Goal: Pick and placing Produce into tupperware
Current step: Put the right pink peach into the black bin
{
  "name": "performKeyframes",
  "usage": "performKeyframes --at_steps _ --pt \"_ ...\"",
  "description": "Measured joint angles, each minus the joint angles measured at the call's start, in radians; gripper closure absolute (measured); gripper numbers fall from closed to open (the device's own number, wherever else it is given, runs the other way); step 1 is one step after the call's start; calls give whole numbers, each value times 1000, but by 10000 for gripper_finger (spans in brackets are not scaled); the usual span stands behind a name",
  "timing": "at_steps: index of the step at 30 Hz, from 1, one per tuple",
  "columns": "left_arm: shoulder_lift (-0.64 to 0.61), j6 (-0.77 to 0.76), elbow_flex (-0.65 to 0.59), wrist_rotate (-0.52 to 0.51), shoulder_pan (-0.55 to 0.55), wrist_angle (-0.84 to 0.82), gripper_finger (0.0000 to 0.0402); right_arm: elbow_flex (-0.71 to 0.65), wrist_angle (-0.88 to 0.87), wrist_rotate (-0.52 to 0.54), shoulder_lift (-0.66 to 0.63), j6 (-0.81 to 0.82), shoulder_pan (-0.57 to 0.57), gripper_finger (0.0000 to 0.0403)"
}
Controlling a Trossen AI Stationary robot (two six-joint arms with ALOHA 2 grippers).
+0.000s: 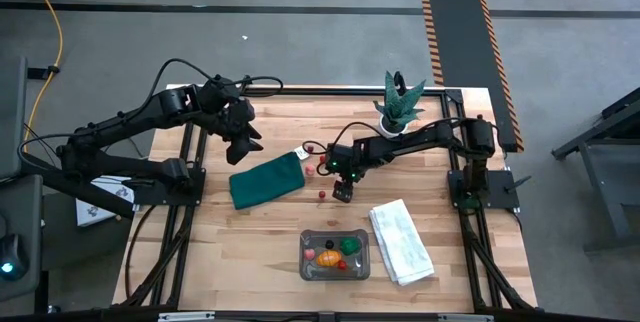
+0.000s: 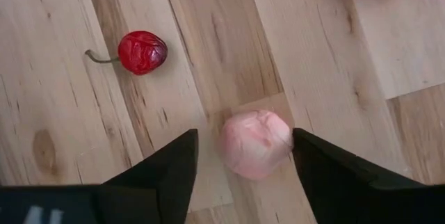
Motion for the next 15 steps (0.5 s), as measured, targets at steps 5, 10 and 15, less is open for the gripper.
performKeyframes --at_steps 5,10,15 --pt "0 0 0 0 0 0 220 0 0 0 -1 0 0 222" --pt "0 2 0 0 0 0 220 0 0 0 -1 0 0 248" --pt "0 3 0 0 0 0 220 0 0 0 -1 0 0 261"
